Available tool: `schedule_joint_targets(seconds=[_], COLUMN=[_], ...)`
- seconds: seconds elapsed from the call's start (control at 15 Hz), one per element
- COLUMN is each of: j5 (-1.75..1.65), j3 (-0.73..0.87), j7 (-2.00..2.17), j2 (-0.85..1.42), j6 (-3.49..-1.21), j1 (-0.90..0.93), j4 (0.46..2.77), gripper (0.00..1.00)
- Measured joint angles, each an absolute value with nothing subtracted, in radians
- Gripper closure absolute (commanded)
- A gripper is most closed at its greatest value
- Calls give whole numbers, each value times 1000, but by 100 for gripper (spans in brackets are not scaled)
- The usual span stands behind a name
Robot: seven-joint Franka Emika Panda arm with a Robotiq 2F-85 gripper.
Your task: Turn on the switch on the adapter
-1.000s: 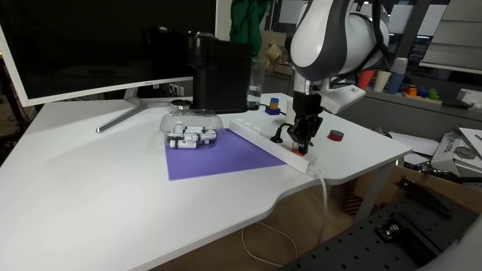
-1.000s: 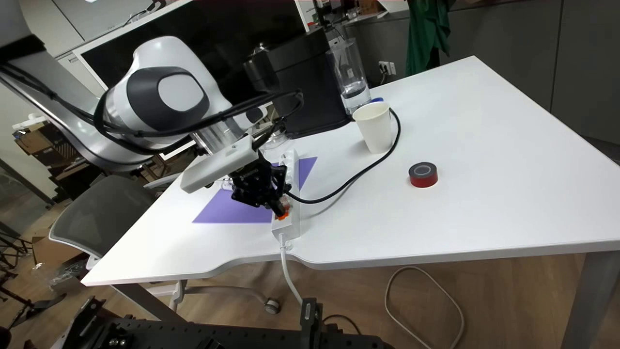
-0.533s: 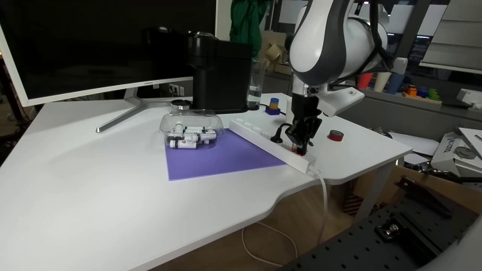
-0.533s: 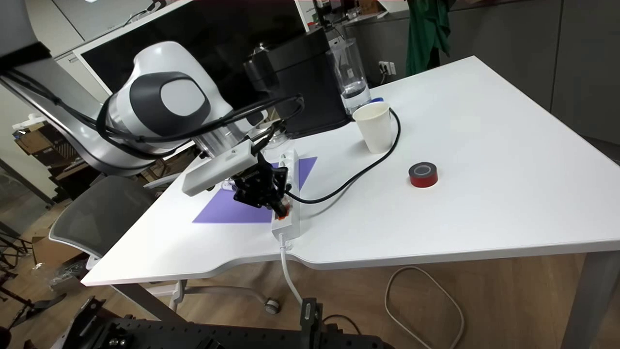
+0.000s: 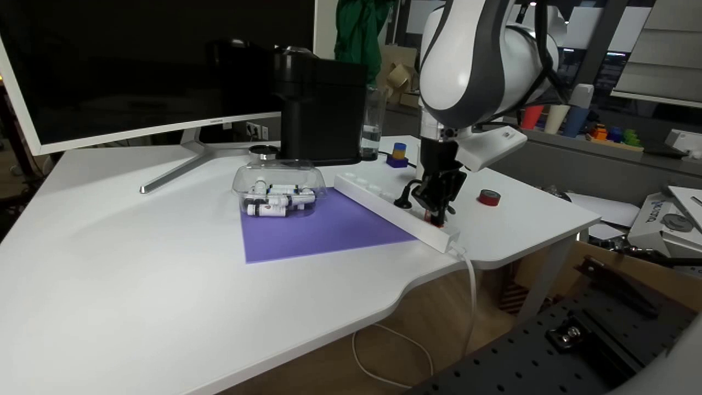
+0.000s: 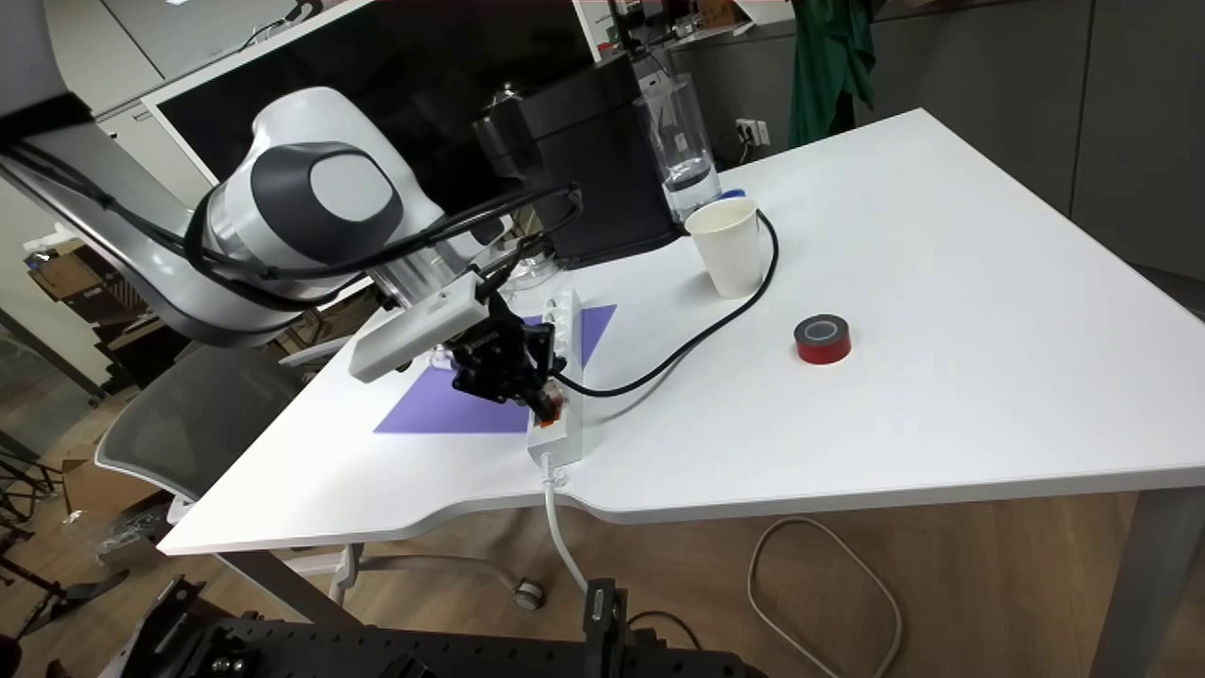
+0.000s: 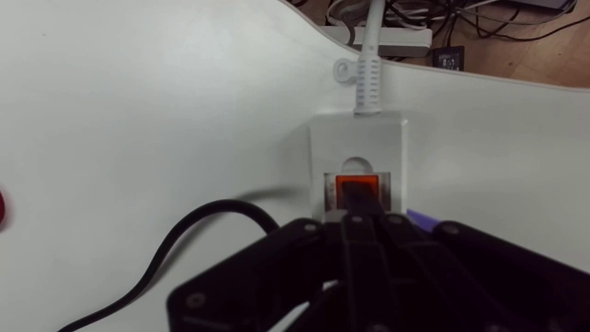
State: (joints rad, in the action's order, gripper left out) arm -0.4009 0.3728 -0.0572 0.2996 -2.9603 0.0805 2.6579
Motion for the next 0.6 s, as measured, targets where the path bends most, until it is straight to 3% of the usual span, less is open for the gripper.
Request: schedule_joint_targets(seconds=[0.4,0.6], j5=[-626,-622], j3=[649,707], j7=[286,352], j2=[371,395], j6=[-2958,-2939], j1=[409,504], j4=[2635,2631], gripper=[100,100])
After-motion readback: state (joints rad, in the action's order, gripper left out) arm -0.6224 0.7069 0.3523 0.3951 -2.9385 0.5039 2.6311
